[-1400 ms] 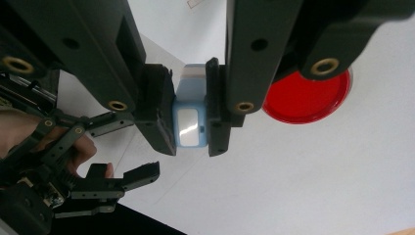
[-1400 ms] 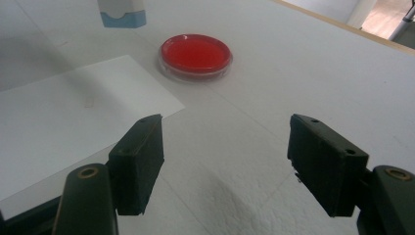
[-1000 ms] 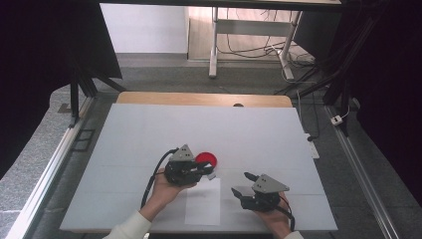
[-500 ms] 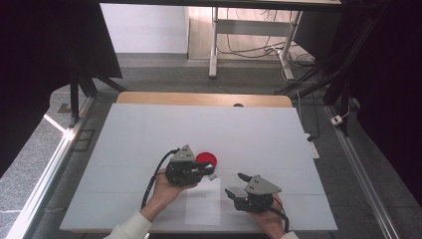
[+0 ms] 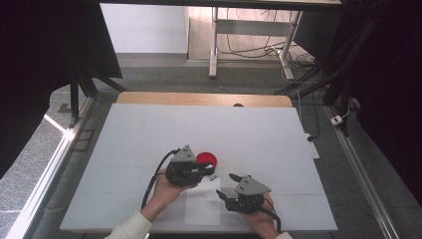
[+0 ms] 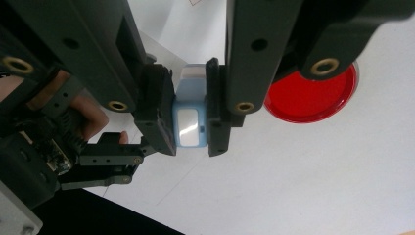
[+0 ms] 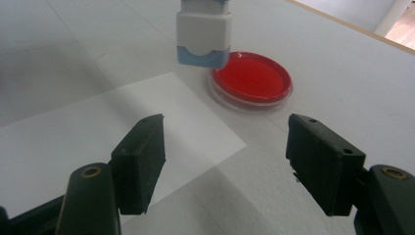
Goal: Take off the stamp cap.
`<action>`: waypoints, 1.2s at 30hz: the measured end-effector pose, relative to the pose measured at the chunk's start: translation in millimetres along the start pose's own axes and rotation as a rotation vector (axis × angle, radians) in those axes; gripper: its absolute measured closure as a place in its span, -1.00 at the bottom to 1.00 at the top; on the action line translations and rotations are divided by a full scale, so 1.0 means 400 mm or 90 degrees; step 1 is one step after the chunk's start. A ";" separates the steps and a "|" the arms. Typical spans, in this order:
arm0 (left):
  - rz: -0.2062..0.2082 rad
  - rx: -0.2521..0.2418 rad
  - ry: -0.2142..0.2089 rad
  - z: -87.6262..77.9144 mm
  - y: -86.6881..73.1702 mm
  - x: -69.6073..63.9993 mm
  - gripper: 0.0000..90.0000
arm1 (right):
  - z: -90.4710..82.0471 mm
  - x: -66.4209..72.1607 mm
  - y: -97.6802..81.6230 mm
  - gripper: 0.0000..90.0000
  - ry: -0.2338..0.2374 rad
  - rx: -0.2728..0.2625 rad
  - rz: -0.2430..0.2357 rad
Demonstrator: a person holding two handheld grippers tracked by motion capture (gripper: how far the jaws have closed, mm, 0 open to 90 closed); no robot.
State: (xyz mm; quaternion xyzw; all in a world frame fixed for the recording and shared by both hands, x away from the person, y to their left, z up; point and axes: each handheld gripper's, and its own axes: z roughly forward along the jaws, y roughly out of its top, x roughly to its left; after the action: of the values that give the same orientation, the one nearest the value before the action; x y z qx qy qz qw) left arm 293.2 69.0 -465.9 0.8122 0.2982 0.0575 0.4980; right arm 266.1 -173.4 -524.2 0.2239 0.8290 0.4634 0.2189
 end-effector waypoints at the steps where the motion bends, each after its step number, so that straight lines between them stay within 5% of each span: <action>1: 0.000 0.000 0.000 0.000 0.000 0.000 0.66 | 0.003 0.002 0.001 -0.33 0.001 0.000 -0.002; 36: 0.001 -0.002 0.000 0.003 0.000 -0.003 0.66 | 0.063 0.031 0.048 -0.05 -0.025 -0.007 -0.003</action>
State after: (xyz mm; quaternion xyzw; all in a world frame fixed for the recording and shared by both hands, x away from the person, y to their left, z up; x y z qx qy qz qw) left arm 292.6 67.4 -466.2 0.8115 0.2979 0.0586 0.4993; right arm 273.5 -140.3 -521.5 0.2296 0.8224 0.4631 0.2378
